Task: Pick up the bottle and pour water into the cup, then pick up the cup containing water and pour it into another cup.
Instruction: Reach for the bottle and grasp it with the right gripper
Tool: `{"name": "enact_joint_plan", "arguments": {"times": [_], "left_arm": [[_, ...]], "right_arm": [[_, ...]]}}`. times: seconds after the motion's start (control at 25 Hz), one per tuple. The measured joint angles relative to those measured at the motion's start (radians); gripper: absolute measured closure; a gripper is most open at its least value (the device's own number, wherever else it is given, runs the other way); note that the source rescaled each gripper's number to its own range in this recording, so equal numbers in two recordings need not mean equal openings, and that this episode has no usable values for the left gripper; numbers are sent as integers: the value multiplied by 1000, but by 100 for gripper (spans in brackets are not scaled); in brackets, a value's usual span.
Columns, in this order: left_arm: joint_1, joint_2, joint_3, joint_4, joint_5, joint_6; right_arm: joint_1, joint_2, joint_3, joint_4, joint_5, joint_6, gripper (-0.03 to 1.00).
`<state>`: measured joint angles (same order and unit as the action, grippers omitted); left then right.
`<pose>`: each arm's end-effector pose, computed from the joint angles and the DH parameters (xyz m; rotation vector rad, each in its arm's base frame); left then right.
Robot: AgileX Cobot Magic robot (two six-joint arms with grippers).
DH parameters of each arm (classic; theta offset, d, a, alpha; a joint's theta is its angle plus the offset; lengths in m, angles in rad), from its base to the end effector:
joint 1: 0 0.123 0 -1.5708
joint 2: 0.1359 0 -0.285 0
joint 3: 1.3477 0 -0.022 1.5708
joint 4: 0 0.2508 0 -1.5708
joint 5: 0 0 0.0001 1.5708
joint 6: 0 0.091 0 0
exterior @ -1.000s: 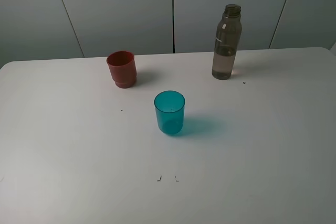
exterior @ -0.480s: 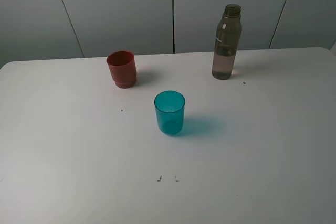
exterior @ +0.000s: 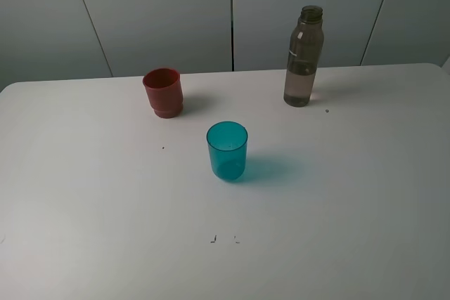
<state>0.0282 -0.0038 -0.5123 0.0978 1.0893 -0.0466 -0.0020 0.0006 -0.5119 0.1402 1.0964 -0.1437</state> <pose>-0.0085 0.0076 0.2787 -0.0840 2.0528 0.1058 -0.0081 0.0113 0.2784 -0.1563 2.0555 0.0784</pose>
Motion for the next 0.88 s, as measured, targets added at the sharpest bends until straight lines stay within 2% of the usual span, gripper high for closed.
{"name": "enact_joint_plan", "arguments": {"times": [0.6,0.68,0.88], "left_arm": [[0,0,0,0,0,0],[0,0,0,0,0,0],[0,0,0,0,0,0]], "right_arm": [[0,14,0,30,-5,3,-3],[0,62,-17,40,-50,5,-3],[0,235,-73,100,-233,5,-3]]}}
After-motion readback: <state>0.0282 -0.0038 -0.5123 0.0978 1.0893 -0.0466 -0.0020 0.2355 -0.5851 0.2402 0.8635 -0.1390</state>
